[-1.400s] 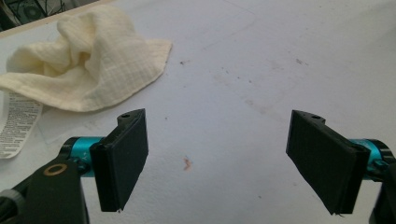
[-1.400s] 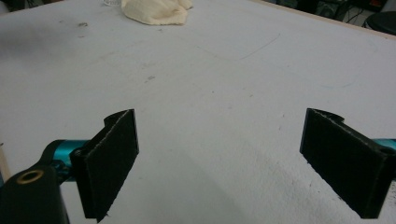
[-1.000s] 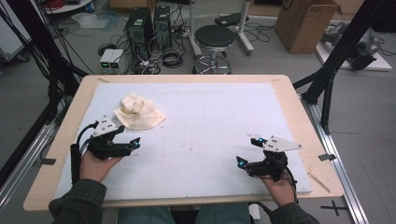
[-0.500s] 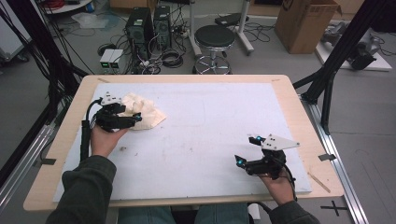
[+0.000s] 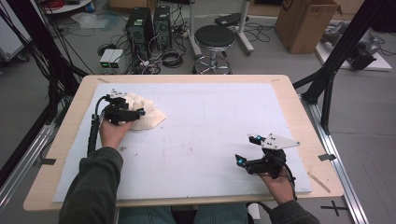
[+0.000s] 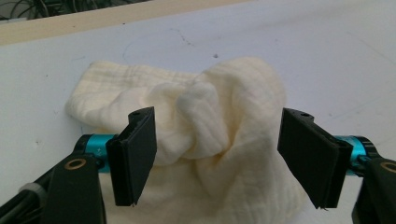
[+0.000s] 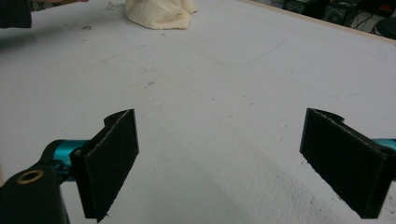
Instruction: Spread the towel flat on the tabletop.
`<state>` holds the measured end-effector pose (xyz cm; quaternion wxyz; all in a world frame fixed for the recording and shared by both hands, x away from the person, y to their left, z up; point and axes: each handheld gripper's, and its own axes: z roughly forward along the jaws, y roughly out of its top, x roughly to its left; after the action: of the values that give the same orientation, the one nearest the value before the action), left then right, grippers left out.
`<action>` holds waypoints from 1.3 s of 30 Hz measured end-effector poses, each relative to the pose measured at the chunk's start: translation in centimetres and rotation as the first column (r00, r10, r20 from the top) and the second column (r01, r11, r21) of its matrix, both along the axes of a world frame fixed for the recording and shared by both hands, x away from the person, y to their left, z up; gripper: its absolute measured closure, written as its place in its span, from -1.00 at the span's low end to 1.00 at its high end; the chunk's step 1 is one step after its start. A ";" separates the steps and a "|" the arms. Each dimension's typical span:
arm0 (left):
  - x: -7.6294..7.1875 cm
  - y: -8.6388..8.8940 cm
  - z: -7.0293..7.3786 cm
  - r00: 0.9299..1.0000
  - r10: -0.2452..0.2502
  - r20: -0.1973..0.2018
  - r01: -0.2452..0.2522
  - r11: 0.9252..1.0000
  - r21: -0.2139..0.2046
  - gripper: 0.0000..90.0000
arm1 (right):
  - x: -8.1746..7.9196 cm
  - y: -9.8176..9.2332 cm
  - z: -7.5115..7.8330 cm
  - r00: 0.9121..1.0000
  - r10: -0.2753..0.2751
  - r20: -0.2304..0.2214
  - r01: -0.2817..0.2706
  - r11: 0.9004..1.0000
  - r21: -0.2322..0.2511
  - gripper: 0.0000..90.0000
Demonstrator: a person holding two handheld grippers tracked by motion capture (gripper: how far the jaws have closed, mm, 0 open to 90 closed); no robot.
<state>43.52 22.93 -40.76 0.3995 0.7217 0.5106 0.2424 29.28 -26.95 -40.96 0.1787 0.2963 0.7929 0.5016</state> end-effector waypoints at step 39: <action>1.5 -0.7 -2.3 0.995 0.071 -0.071 -0.069 0.997 0.042 0.70 | 0.3 0.2 0.0 1.000 0.017 -0.007 -0.017 1.000 0.017 -0.76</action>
<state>45.00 22.24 -43.10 0.3577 0.7194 0.5448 0.2400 29.55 -26.73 -41.00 0.1687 0.2928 0.7917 0.5089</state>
